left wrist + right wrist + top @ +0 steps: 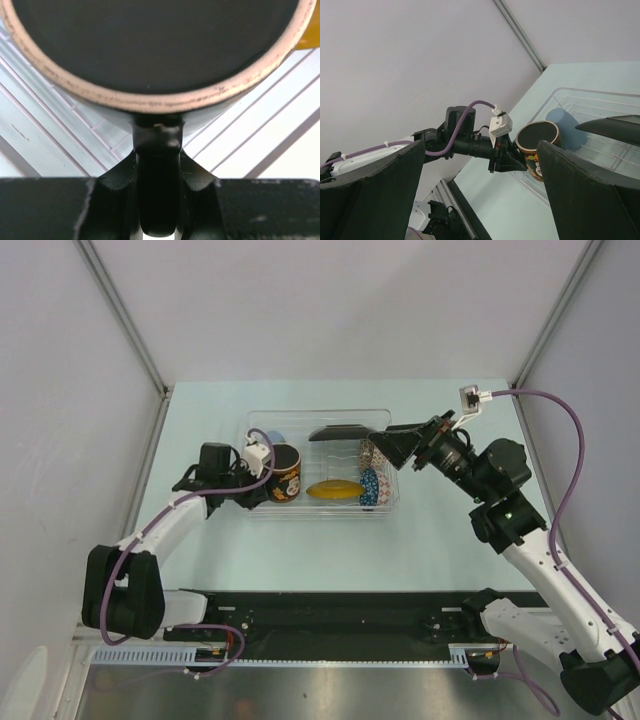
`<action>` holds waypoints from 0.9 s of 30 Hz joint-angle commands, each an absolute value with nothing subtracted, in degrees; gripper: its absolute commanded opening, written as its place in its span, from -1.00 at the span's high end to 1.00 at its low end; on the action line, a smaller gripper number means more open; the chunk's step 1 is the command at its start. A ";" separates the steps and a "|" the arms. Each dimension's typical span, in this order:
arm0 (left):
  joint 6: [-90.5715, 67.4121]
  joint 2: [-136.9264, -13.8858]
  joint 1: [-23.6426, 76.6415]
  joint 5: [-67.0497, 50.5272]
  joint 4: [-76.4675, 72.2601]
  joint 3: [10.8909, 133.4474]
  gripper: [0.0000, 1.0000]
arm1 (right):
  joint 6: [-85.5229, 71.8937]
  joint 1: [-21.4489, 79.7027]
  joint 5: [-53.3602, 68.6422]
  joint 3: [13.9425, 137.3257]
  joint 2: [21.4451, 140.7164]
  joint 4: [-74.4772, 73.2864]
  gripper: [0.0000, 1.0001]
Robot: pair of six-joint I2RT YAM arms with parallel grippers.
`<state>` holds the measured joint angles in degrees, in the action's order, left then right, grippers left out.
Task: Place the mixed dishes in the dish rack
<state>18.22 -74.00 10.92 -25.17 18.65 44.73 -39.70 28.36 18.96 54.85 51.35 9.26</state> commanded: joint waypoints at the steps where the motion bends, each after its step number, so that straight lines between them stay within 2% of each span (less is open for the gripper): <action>1: 20.65 -73.82 11.51 -26.81 8.35 44.56 1.00 | -41.04 28.04 19.95 54.84 51.77 10.90 -0.99; 13: 20.65 -76.29 13.53 -26.54 6.68 42.19 1.00 | -41.31 28.04 20.21 54.05 51.68 10.90 -0.99; 23: 22.41 -80.24 15.21 -27.60 13.97 44.47 0.99 | -41.31 27.86 19.95 53.70 50.89 10.72 -0.99; 27: 23.29 -80.60 15.21 -27.51 14.86 44.65 0.92 | -41.13 27.60 19.86 53.79 50.71 10.37 -1.00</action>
